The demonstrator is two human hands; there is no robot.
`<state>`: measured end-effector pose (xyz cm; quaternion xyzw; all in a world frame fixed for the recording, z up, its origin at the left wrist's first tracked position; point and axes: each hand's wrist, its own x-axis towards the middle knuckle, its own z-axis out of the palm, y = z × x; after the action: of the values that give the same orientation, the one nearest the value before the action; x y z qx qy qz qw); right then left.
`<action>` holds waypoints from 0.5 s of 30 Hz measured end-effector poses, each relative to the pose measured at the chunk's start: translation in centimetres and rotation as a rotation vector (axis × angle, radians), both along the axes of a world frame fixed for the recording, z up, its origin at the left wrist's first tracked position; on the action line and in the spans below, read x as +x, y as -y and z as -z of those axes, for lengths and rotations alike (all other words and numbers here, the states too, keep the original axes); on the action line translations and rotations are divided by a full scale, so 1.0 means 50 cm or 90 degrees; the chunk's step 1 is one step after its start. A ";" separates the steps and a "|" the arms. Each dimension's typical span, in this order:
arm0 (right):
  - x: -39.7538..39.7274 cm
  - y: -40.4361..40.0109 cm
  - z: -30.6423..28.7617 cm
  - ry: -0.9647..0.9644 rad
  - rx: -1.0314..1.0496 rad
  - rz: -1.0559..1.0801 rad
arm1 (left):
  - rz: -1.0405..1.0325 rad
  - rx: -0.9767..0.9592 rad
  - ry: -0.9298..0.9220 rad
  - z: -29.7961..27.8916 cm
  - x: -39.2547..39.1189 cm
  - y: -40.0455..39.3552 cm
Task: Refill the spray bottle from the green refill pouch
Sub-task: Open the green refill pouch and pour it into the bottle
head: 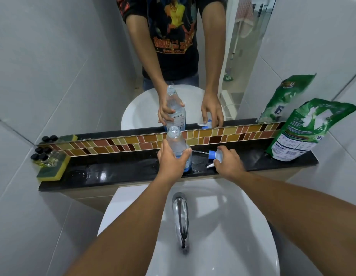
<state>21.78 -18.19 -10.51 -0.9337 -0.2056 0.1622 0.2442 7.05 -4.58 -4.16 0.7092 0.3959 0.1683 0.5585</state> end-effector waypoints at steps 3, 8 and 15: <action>-0.007 0.002 -0.005 0.012 -0.009 -0.013 | 0.009 0.019 -0.002 0.005 -0.001 -0.001; -0.016 0.020 -0.022 0.072 -0.058 -0.048 | 0.028 0.041 -0.009 0.008 -0.005 -0.007; -0.052 0.017 -0.043 0.108 -0.072 -0.108 | 0.079 0.073 -0.036 0.000 -0.020 -0.018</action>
<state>19.16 -19.03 -8.34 -0.9356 -0.2942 0.1138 0.1584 6.06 -3.66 -4.16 0.7678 0.3562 0.1357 0.5150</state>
